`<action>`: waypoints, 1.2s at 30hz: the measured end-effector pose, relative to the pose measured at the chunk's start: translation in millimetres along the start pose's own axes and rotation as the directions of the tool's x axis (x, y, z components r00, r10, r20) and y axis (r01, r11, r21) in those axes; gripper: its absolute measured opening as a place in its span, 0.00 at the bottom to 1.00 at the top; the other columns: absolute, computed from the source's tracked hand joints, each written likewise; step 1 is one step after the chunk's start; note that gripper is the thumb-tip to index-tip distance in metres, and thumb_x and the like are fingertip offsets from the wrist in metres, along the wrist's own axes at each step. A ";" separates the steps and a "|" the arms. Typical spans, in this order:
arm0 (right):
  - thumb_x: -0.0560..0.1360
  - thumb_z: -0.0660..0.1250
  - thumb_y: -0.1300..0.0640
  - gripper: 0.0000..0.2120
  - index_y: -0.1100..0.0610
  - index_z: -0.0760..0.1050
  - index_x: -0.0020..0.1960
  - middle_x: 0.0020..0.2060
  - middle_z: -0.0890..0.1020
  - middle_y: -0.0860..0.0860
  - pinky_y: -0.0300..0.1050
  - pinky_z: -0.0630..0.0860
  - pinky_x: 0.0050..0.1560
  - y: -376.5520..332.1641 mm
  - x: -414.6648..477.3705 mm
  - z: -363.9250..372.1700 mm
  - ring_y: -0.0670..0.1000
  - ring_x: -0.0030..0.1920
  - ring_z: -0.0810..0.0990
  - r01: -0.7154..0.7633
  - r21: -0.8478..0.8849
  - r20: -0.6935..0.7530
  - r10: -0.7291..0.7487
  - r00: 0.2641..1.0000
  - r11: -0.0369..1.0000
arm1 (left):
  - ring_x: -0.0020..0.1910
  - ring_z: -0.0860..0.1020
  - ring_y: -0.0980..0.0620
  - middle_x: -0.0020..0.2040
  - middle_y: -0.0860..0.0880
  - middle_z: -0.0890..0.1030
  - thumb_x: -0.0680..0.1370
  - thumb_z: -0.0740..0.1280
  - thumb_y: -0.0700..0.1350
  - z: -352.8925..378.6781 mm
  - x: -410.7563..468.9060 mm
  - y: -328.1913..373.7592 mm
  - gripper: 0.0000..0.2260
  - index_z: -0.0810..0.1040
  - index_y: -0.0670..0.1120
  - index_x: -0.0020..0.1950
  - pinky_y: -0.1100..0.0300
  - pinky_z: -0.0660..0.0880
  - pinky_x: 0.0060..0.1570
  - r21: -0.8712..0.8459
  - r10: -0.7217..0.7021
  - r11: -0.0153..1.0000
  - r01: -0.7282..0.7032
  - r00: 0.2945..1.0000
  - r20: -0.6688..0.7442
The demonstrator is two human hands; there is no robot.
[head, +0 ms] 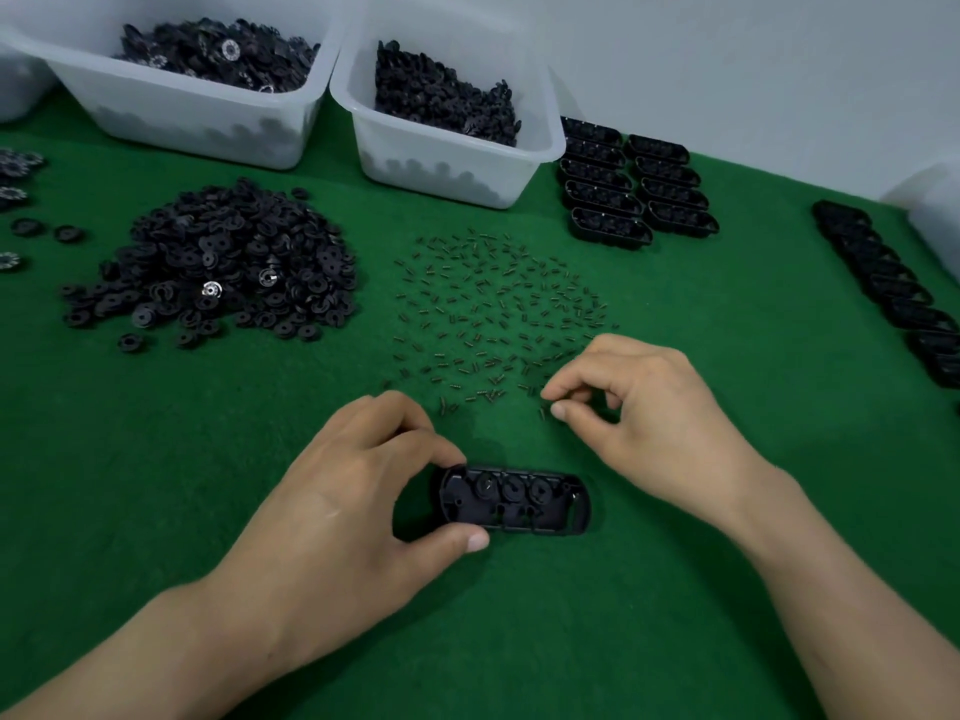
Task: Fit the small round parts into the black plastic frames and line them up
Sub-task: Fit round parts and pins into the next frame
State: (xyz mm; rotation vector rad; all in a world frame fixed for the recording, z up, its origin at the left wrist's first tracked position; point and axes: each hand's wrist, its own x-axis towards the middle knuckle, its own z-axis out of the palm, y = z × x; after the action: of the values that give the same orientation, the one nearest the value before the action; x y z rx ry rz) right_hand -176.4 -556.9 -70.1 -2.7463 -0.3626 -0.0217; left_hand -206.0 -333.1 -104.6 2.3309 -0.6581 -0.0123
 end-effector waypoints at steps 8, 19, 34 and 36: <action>0.70 0.70 0.59 0.04 0.52 0.80 0.39 0.36 0.77 0.43 0.32 0.65 0.39 -4.8 5.8 2.1 0.39 0.34 0.72 0.004 -0.033 0.040 -0.002 0.999 0.999 | 0.46 0.73 0.57 0.45 0.57 0.72 0.66 0.64 0.64 -0.7 0.2 0.2 0.22 0.80 0.50 0.50 0.64 0.71 0.47 -0.025 0.008 1.000 -0.009 1.000 -0.007; 0.69 0.69 0.62 0.02 0.57 0.79 0.38 0.35 0.76 0.46 0.36 0.70 0.40 -20.4 -28.8 14.5 0.45 0.38 0.74 0.204 0.258 -0.017 -0.207 0.978 0.944 | 0.45 0.73 0.57 0.45 0.57 0.71 0.65 0.67 0.62 0.1 0.1 -0.5 0.20 0.80 0.50 0.48 0.66 0.70 0.44 -0.028 -0.008 1.000 0.008 1.000 -0.007; 0.68 0.70 0.59 0.03 0.54 0.82 0.39 0.36 0.76 0.46 0.36 0.71 0.39 -19.0 -30.8 13.8 0.45 0.38 0.75 0.188 0.250 -0.011 -0.191 0.981 0.950 | 0.45 0.73 0.56 0.44 0.57 0.72 0.65 0.67 0.62 0.5 -0.3 0.1 0.20 0.80 0.50 0.49 0.64 0.71 0.46 -0.020 -0.004 1.000 0.004 1.000 -0.014; 0.69 0.70 0.58 0.04 0.52 0.83 0.41 0.36 0.77 0.45 0.36 0.72 0.39 -17.9 -29.6 9.1 0.45 0.37 0.76 0.168 0.288 0.006 -0.178 0.984 0.943 | 0.45 0.73 0.56 0.44 0.57 0.71 0.65 0.67 0.63 0.3 0.0 0.4 0.21 0.80 0.50 0.49 0.64 0.71 0.46 -0.022 -0.002 1.000 0.002 1.000 -0.013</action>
State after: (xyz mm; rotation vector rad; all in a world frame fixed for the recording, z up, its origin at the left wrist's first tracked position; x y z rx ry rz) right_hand -209.8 -544.8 -74.1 -2.4238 -0.5687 0.0278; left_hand -206.3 -333.6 -104.5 2.3086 -0.6464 -0.0056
